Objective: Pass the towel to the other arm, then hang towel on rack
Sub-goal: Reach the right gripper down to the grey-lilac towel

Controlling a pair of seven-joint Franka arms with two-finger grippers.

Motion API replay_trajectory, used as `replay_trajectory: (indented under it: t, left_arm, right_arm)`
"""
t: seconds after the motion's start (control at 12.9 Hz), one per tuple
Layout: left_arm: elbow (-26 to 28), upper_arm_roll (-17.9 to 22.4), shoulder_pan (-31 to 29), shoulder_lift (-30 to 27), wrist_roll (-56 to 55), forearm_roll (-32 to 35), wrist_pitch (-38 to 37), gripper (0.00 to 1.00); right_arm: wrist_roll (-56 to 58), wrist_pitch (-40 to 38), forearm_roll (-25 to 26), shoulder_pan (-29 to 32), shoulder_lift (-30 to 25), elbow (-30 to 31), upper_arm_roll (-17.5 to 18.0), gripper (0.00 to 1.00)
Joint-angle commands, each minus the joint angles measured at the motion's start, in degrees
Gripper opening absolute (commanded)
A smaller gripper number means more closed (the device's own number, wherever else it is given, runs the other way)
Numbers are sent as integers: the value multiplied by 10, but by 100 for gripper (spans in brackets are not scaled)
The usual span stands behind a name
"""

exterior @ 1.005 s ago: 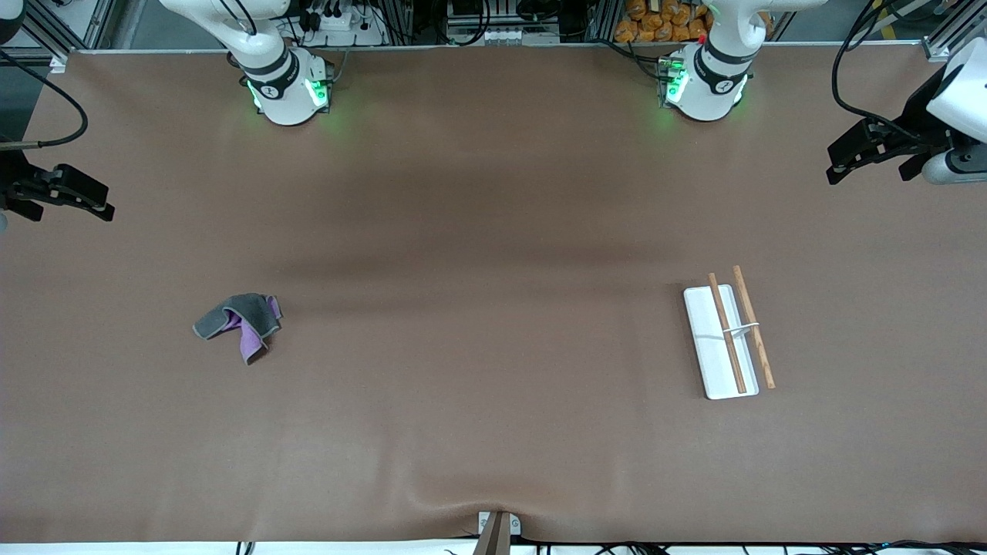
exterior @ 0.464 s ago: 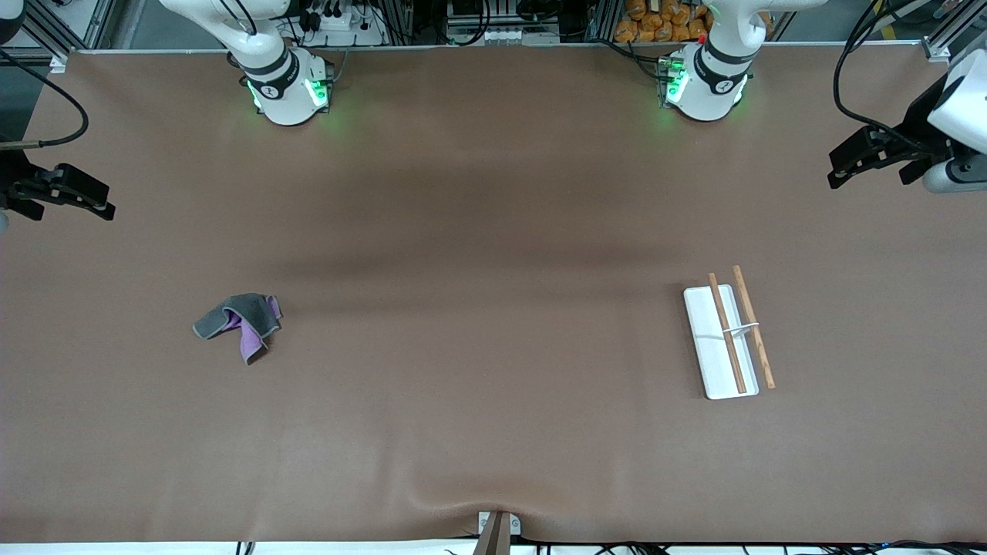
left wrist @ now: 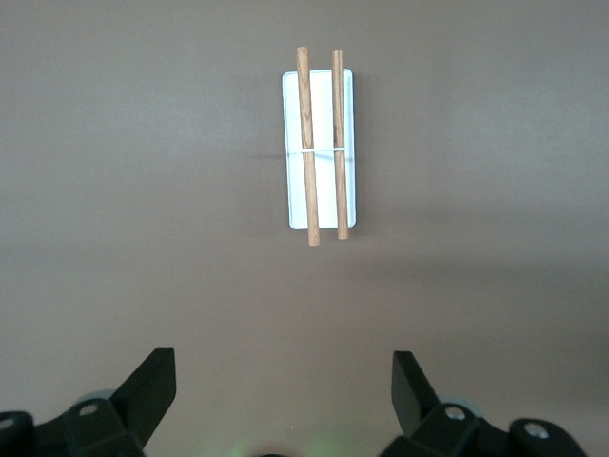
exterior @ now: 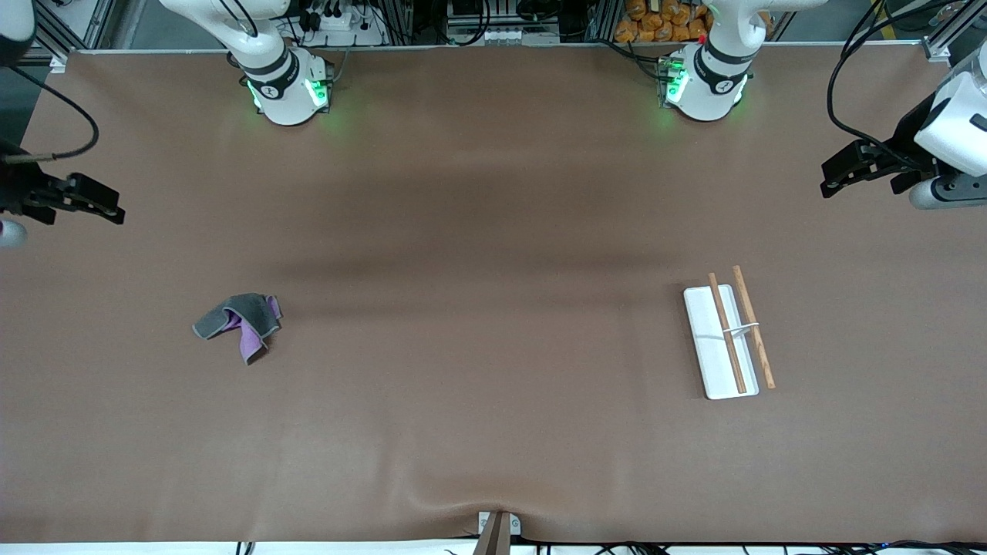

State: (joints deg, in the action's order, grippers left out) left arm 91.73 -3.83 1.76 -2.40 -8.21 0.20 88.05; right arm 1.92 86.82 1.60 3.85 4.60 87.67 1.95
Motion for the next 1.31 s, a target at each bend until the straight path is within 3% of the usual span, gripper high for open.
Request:
replay_trajectory:
  t: [0.0,0.31,0.62,1.24]
  left_arm:
    - [-5,0,2,0,12,-10,11,100]
    - [-8,0,2,0,11,-2,14,100]
    - [-16,0,1,0,11,-1,20,100]
    - [-18,0,-2,0,11,-1,20,100]
  right_arm:
    - [-2,15,10,10,61,-9,4,100]
    - [-3,93,3,12,176,-14,2,100]
    - [-11,153,3,21,254,-15,2,100]
    - [-4,154,0,9,313,22,3,100]
